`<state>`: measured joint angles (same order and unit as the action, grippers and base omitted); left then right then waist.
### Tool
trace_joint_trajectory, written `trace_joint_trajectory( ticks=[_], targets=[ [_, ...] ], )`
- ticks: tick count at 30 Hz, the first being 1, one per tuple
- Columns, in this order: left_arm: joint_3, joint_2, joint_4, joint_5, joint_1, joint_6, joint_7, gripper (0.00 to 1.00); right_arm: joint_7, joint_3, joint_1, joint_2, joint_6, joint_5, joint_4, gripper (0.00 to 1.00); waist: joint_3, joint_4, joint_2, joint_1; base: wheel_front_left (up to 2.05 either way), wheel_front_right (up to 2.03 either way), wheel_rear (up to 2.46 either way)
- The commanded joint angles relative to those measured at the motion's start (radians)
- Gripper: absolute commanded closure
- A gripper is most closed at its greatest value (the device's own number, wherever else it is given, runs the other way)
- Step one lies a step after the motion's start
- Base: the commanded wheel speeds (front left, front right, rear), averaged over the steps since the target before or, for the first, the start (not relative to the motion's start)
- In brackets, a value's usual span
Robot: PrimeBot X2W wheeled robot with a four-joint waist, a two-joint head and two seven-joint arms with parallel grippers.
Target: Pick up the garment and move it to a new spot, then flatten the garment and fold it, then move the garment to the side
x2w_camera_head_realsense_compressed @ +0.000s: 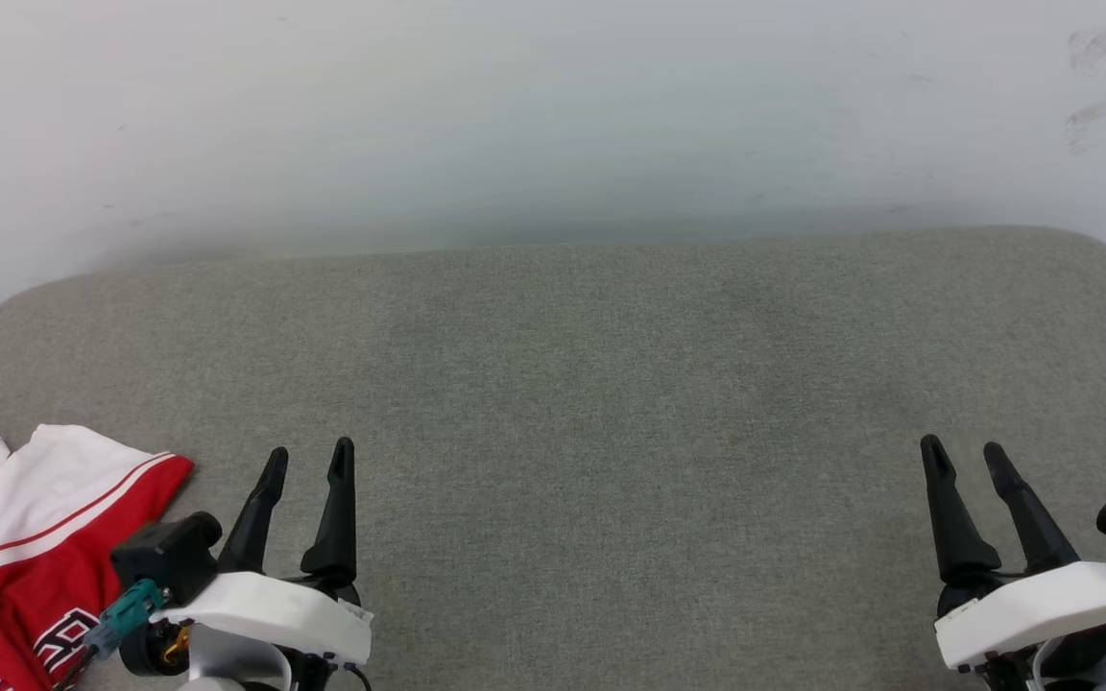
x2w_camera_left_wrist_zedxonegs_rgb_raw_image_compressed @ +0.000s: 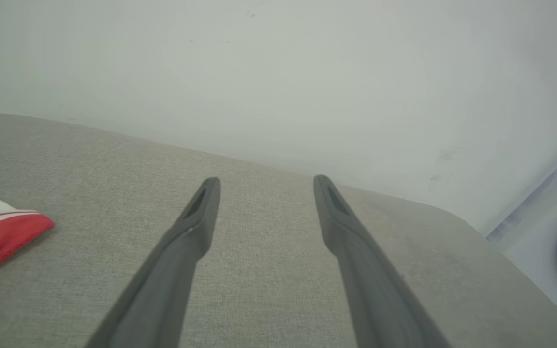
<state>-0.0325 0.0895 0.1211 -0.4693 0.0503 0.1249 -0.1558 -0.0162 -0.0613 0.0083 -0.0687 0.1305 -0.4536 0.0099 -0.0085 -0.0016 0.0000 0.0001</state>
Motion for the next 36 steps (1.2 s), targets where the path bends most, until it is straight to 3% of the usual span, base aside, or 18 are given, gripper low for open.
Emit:
trace_joint_trajectory(
  ticks=[1, 15, 36],
  targets=[
    [-0.005, 0.008, -0.007, 0.025, 0.002, -0.002, -0.011, 0.0, 0.0, -0.003, 0.006, -0.007, 0.0, 0.026, -0.011, 0.0, 0.0, 0.0, 0.0, -0.0001, 0.0, 0.0, 0.0],
    [-0.016, 0.008, 0.001, 0.163, -0.002, -0.014, -0.044, 0.0, -0.008, -0.012, 0.023, 0.006, 0.0, 0.183, -0.037, 0.0, -0.005, 0.001, 0.0, -0.0001, 0.0, 0.0, 0.0],
    [-0.018, -0.013, 0.029, 0.259, -0.006, -0.001, -0.087, 0.0, 0.008, -0.008, 0.035, 0.018, 0.0, 0.293, -0.061, 0.0, -0.007, 0.005, 0.0, -0.0001, 0.0, 0.0, 0.0]
  ],
)
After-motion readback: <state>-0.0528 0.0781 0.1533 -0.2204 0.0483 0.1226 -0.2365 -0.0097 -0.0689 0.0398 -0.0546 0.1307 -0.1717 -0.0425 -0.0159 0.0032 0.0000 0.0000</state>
